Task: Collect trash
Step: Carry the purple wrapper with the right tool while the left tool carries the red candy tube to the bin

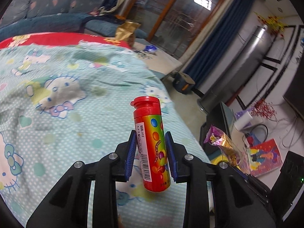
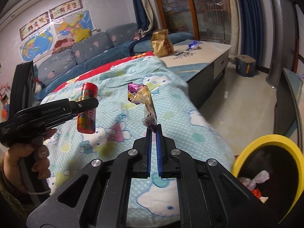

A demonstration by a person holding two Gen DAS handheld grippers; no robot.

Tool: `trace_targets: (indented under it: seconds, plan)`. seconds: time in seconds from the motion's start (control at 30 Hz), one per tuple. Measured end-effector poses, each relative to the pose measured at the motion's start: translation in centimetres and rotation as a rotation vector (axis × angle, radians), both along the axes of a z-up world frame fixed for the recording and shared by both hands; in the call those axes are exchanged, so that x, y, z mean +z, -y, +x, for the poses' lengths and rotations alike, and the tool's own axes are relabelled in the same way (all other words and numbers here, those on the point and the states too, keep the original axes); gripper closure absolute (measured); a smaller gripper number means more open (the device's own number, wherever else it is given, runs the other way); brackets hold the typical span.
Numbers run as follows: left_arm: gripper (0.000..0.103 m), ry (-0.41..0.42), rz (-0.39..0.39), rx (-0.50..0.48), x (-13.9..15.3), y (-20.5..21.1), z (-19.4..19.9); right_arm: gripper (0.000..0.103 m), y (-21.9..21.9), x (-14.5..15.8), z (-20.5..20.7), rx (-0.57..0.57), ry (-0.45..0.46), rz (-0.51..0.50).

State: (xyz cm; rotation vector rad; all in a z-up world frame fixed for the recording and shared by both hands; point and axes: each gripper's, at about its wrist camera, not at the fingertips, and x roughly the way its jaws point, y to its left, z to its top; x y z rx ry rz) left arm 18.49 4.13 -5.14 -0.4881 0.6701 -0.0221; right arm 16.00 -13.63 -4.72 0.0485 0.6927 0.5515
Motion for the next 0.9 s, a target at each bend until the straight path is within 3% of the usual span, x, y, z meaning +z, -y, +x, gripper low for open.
trace_targets:
  seconds: [0.9]
  plan:
    - [0.075,0.093,0.052,-0.296,3.2,11.4,-1.0,0.101,10.8,0.6,-2.9,-0.226,0.019,-0.029]
